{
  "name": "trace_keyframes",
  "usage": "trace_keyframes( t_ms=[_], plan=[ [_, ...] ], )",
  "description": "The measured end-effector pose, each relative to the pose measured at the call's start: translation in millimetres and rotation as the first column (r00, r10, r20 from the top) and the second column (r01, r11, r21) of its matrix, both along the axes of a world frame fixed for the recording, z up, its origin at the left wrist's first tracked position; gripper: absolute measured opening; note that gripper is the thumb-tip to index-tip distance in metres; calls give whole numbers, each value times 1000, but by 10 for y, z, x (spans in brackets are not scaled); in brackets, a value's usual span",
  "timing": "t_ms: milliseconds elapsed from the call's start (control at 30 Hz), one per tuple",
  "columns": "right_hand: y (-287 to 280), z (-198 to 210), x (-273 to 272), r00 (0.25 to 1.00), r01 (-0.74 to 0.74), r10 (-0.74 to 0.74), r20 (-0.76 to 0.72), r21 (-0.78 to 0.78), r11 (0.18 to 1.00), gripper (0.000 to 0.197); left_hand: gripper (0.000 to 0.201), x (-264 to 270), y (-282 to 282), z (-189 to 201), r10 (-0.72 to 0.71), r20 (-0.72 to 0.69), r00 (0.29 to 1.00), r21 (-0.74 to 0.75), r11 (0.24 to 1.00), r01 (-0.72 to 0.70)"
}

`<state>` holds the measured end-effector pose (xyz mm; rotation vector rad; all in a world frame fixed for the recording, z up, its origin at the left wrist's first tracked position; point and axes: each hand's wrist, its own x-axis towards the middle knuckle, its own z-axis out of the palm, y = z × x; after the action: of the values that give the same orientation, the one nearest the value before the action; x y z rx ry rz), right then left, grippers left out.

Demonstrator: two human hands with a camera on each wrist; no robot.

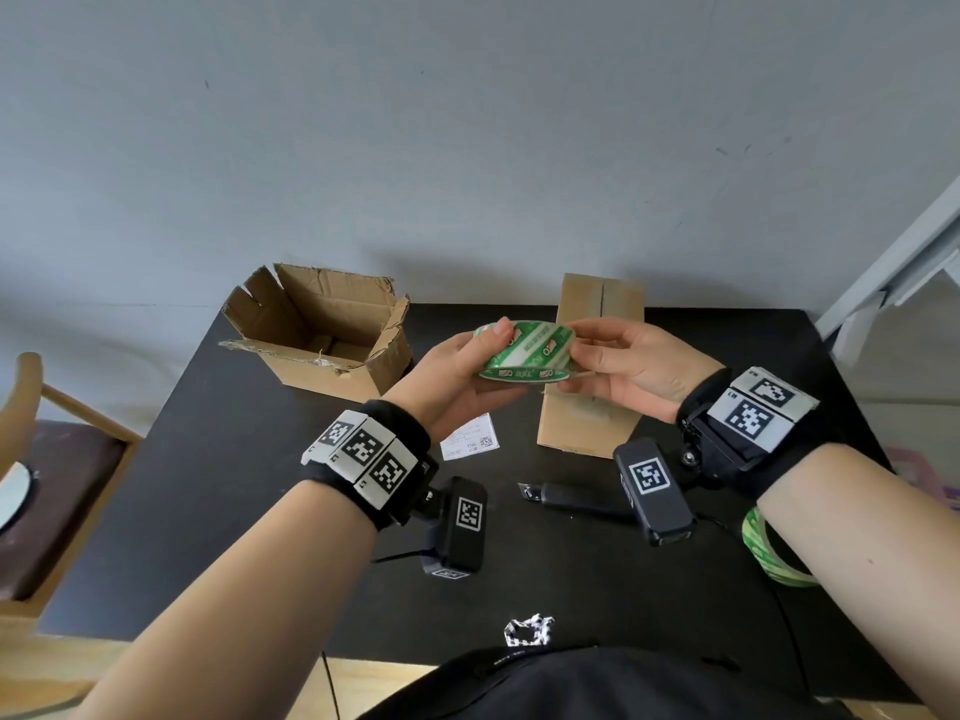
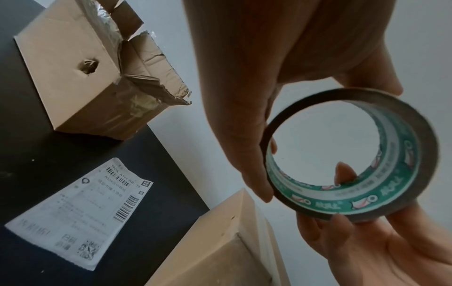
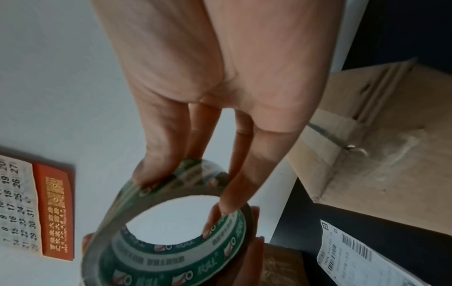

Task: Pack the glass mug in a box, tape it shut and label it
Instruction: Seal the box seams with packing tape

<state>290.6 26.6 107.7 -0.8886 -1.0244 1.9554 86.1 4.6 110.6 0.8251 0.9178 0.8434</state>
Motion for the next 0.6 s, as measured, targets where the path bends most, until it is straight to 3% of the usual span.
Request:
trace_keyframes(
  t_ms=[200,267,367,467,533,600],
  plan=[
    [-7,0,18,999,-23,24,-39,9,1000,57,59,-16,-3,-10,12,82,997,-81,997,-5],
    [0,29,20,1000,-18,18,0,1,1000,46,56,1,7,-7,35,53,998,-109,994,-29],
    [-26,105,-23,983,24,-35,182,63,998,10,32,48,17,8,104,-181,978,-18,994,-109],
    [-35,125,-73,900,5,-96,424,212,977,10,31,98,-5,42,101,-409,907,151,988,-42],
    [-31,136,-85,835,-31,-127,536,276,961,9,36,119,-10,61,96,-452,887,182,983,-14],
    [-18,151,-85,825,-21,-148,545,291,956,9,29,96,-2,80,95,-461,883,179,984,-12]
  ],
)
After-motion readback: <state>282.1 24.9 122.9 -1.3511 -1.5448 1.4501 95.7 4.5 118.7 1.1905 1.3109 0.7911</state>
